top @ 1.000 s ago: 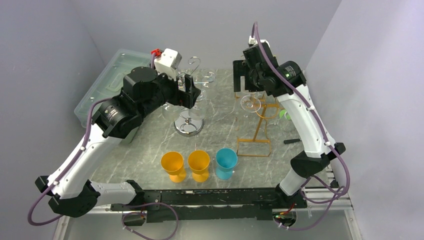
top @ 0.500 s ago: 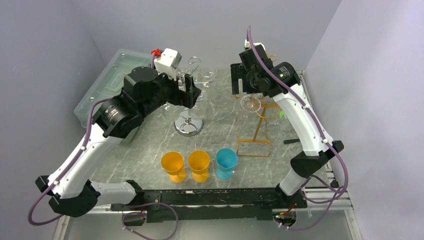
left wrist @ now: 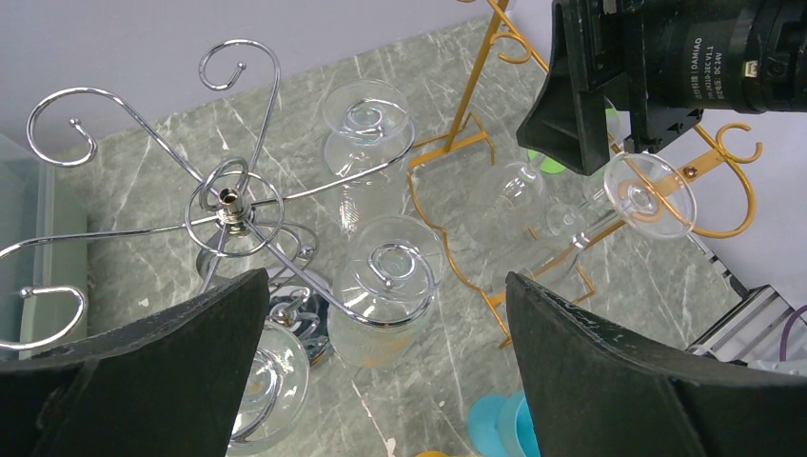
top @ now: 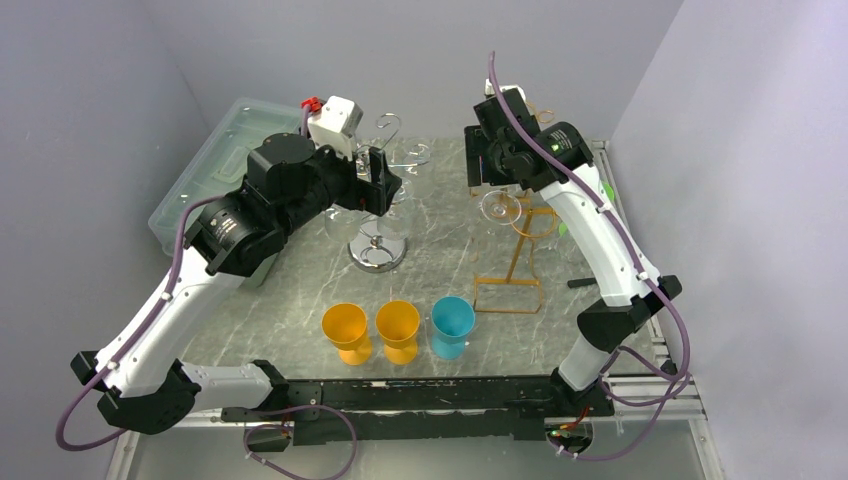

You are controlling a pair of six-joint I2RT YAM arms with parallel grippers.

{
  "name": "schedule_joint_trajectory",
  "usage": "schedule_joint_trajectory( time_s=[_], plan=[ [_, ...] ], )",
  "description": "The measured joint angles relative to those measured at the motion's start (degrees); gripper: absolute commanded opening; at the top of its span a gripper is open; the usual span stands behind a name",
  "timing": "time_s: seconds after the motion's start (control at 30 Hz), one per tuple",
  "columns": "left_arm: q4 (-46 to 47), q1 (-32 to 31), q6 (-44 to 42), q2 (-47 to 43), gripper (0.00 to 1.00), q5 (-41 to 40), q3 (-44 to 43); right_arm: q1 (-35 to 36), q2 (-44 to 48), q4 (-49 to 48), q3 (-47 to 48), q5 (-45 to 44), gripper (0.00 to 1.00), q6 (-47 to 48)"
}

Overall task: Take the wine glass off the wine glass rack
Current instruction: Pick up the wine glass from the wine rack.

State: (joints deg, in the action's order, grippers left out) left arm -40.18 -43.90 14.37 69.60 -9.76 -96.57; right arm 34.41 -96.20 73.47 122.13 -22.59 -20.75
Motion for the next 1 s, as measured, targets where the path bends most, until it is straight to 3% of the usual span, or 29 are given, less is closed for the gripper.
schedule_joint_trajectory(
  time_s=[0.2,1.0],
  plan=[
    [0.02,0.00,0.00,0.00,1.00,-0.22,0.13,0.02,0.00,0.11,0.07,-0.66,0.49,0.04],
    [0.52,0.00,-0.09,0.00,1.00,-0.17,0.35,0.42,-0.50,0.39,6.69,1.70,0.46,1.40]
  ],
)
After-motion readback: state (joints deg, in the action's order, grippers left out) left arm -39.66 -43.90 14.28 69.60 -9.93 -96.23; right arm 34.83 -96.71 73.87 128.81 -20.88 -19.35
